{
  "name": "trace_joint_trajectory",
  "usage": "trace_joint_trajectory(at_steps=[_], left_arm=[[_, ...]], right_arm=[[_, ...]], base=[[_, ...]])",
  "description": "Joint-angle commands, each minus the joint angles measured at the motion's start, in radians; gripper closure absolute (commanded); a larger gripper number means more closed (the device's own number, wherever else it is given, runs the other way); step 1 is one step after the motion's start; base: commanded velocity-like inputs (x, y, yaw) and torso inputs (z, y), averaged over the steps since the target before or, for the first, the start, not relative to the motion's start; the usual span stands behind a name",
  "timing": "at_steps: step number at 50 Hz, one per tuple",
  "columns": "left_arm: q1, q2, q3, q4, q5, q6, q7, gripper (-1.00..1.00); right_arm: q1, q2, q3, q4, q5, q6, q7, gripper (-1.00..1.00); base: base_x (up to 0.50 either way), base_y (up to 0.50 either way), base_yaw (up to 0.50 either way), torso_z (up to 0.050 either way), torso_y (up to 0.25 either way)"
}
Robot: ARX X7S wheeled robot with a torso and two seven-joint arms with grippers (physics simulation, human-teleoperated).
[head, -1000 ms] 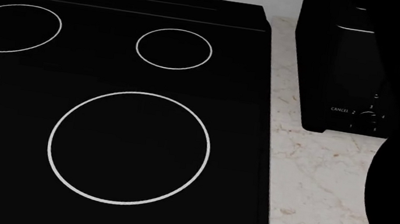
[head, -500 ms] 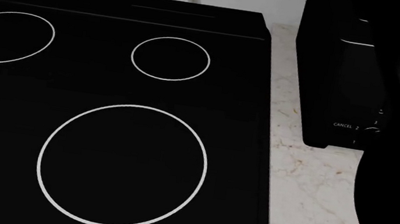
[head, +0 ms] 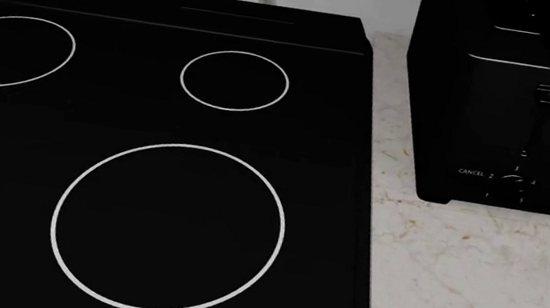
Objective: Press the stop button on the microwave
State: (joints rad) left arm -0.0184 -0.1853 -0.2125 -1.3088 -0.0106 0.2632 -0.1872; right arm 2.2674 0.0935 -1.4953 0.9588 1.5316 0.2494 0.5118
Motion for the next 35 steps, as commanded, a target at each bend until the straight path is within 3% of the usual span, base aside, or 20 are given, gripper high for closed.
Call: trace_joint_trajectory(at_steps=[1, 5, 6, 20, 35], left_arm=[[0.0, 0.0, 0.0, 0.0, 0.0, 0.0, 0.0, -1.0], [0.0, 0.0, 0.0, 0.0, 0.0, 0.0, 0.0, -1.0], [0.0, 0.0, 0.0, 0.0, 0.0, 0.0, 0.0, -1.0], [0.0, 0.0, 0.0, 0.0, 0.0, 0.0, 0.0, -1.0], [0.0, 0.0, 0.0, 0.0, 0.0, 0.0, 0.0, -1.0]], right_arm=[[-0.023, 0.055, 0.001, -0.11, 0.002, 0.03, 0.051, -1.0], [-0.023, 0.069, 0.003, -0.138, 0.001, 0.035, 0.07, -1.0], [-0.027, 0.084, 0.012, -0.165, 0.009, 0.034, 0.076, 1.0], [-0.031, 0.216, 0.052, -0.44, 0.056, 0.072, 0.228, 1.0], [-0.087, 0.246, 0.051, -0.493, 0.074, 0.097, 0.273, 1.0]], base=[[0.0, 0.0, 0.0, 0.0, 0.0], [0.0, 0.0, 0.0, 0.0, 0.0], [0.0, 0.0, 0.0, 0.0, 0.0], [0.0, 0.0, 0.0, 0.0, 0.0], [0.0, 0.0, 0.0, 0.0, 0.0]])
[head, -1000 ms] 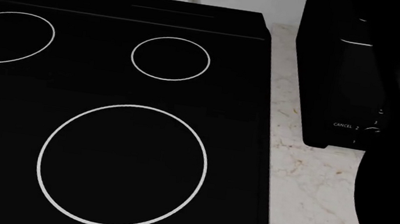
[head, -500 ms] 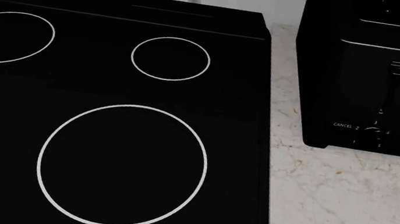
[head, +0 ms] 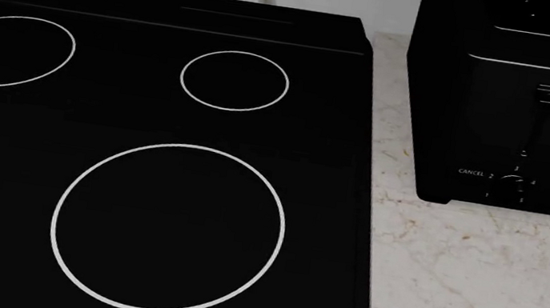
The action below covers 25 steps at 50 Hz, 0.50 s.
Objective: Press the stop button on the microwave
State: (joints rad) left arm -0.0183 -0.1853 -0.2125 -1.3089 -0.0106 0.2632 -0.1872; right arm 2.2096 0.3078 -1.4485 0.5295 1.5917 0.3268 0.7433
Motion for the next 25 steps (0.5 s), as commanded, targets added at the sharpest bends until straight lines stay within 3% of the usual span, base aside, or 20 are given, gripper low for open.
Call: trace_joint_trajectory(at_steps=[1, 25], left_arm=[[0.0, 0.0, 0.0, 0.0, 0.0, 0.0, 0.0, -1.0], [0.0, 0.0, 0.0, 0.0, 0.0, 0.0, 0.0, -1.0]], right_arm=[[-0.031, 0.03, 0.003, -0.061, 0.013, 0.021, 0.042, 1.0], [-0.001, -0.099, -0.024, 0.265, -0.071, 0.015, -0.113, 1.0]], base=[[0.0, 0.0, 0.0, 0.0, 0.0], [0.0, 0.0, 0.0, 0.0, 0.0]])
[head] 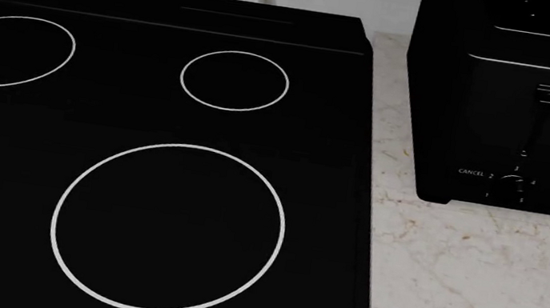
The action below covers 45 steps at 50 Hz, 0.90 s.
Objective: Press the stop button on the microwave
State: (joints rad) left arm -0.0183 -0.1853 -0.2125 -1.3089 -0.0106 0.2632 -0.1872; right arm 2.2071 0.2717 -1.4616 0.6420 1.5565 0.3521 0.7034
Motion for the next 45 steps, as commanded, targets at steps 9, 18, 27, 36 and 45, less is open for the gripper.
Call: trace_joint_trajectory(at_steps=[9, 18, 27, 36, 45], left_arm=[[0.0, 0.0, 0.0, 0.0, 0.0, 0.0, 0.0, -1.0], [0.0, 0.0, 0.0, 0.0, 0.0, 0.0, 0.0, -1.0], [0.0, 0.0, 0.0, 0.0, 0.0, 0.0, 0.0, -1.0], [0.0, 0.0, 0.0, 0.0, 0.0, 0.0, 0.0, -1.0], [0.0, 0.0, 0.0, 0.0, 0.0, 0.0, 0.0, -1.0]], right_arm=[[-0.033, -0.119, -0.039, 0.297, -0.078, -0.032, -0.139, 1.0], [-0.044, -0.162, -0.044, 0.396, -0.098, -0.055, -0.193, 1.0], [-0.074, -0.231, -0.048, 0.529, -0.116, -0.078, -0.268, 1.0], [-0.105, -0.271, -0.052, 0.626, -0.126, -0.1, -0.323, 1.0], [-0.122, -0.27, -0.055, 0.637, -0.135, -0.108, -0.327, 1.0]], base=[[0.0, 0.0, 0.0, 0.0, 0.0], [0.0, 0.0, 0.0, 0.0, 0.0], [0.0, 0.0, 0.0, 0.0, 0.0], [0.03, 0.0, 0.01, 0.004, 0.0], [0.03, 0.0, 0.01, 0.005, 0.0]])
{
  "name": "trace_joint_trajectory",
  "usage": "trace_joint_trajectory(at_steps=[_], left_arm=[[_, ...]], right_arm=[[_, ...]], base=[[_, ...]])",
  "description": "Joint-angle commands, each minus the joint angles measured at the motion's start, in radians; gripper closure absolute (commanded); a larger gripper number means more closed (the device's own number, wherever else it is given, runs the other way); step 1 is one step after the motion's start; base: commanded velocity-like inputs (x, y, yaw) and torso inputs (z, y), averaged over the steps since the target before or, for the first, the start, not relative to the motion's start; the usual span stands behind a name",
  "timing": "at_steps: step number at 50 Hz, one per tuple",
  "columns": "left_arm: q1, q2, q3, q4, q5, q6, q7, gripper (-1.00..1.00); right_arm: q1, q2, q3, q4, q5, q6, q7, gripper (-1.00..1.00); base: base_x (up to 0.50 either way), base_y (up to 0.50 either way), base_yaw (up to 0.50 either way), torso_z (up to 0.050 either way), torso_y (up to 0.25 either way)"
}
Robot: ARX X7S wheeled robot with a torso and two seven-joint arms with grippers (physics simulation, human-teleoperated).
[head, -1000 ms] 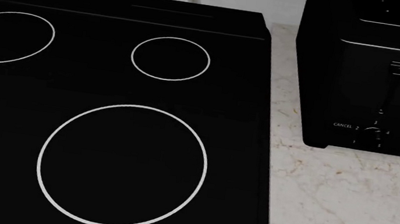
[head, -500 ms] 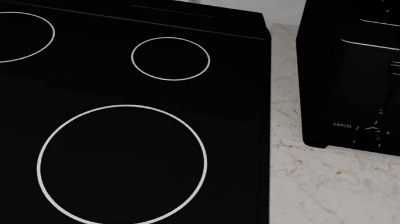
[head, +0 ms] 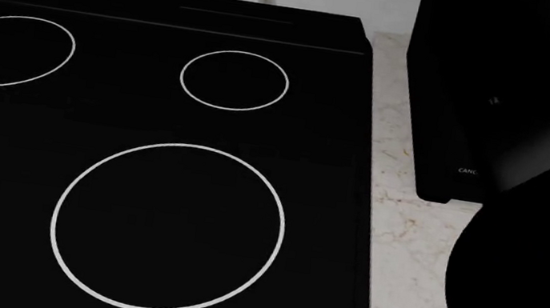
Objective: Press the stop button on the microwave
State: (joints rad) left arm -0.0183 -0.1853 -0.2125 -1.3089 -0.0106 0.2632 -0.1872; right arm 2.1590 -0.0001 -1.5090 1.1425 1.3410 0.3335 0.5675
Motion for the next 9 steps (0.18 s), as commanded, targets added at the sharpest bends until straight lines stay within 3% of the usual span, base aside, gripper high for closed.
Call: trace_joint_trajectory(at_steps=[1, 9], left_arm=[[0.0, 0.0, 0.0, 0.0, 0.0, 0.0, 0.0, -1.0], [0.0, 0.0, 0.0, 0.0, 0.0, 0.0, 0.0, -1.0]], right_arm=[[-0.078, 0.002, -0.008, 0.135, 0.08, -0.09, -0.192, 1.0], [-0.095, 0.005, -0.009, 0.144, 0.074, -0.096, -0.2, 1.0]], base=[[0.03, 0.0, 0.01, 0.011, 0.0], [0.03, 0.0, 0.01, 0.006, 0.0]])
